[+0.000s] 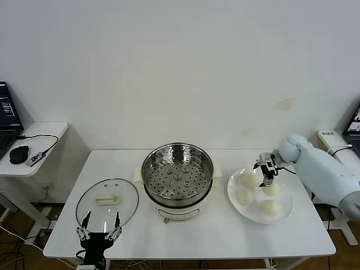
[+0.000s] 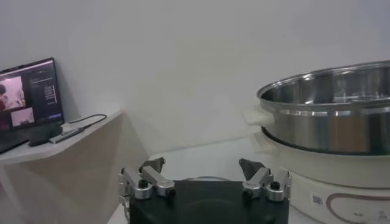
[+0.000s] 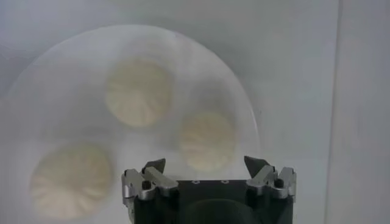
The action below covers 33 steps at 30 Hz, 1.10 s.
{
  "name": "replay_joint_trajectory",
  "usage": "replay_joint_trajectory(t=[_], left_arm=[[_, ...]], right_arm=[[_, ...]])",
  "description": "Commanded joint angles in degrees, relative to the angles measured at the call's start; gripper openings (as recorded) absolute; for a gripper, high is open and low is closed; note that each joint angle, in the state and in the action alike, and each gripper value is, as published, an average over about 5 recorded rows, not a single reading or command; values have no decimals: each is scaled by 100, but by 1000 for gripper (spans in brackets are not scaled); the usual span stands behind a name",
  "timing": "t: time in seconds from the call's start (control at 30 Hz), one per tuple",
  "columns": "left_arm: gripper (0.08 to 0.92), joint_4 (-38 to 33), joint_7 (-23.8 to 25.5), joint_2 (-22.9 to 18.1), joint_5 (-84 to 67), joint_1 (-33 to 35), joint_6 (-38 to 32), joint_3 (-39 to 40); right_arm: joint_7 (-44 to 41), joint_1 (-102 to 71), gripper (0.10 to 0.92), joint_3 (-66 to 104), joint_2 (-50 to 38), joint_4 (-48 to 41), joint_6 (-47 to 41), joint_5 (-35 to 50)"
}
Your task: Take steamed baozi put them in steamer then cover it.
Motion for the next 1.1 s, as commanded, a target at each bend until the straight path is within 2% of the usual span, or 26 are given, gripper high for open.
replay_joint_trajectory(t=[0.03, 0.5, 0.77, 1.1], left_arm=[[823, 4, 9, 3, 0, -1, 6, -1], [823, 5, 19, 23, 18, -28, 6, 2], [823, 3, 11, 14, 14, -29, -3, 9], [823, -9, 5, 10, 14, -56, -7, 45]], right_arm=[[-25, 19, 823, -98, 289, -357, -4, -93], [168, -75, 741, 100, 632, -763, -42, -284], [156, -70, 649, 70, 549, -624, -81, -268], [140, -66, 621, -3, 260, -346, -127, -191]])
